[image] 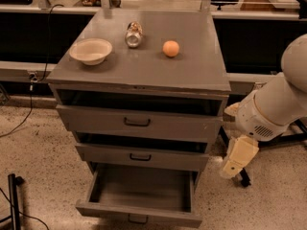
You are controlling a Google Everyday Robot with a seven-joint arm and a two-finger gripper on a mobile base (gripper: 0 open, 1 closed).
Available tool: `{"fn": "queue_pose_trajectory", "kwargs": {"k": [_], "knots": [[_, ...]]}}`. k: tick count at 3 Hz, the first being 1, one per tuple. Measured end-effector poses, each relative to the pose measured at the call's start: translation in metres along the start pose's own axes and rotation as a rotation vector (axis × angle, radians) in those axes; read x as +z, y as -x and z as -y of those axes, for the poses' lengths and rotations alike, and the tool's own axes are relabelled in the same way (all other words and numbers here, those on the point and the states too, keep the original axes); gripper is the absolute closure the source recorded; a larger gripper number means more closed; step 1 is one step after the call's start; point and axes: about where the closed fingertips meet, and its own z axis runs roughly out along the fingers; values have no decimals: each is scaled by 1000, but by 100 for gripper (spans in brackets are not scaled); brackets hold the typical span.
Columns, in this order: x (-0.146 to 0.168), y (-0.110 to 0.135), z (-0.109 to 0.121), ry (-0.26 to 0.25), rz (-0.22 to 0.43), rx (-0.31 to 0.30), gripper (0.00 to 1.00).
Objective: Close bottom drawer
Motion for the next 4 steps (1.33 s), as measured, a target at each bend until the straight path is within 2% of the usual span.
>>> {"fn": "queue_pose_trajectory", "kwargs": {"k": [1,2,3,4], "knots": [[-1,0,0,-2,-1,0,0],[31,4,-11,16,24,0,0],[102,6,-51,91,112,11,0],[132,0,-73,105,138,36,0]]}}
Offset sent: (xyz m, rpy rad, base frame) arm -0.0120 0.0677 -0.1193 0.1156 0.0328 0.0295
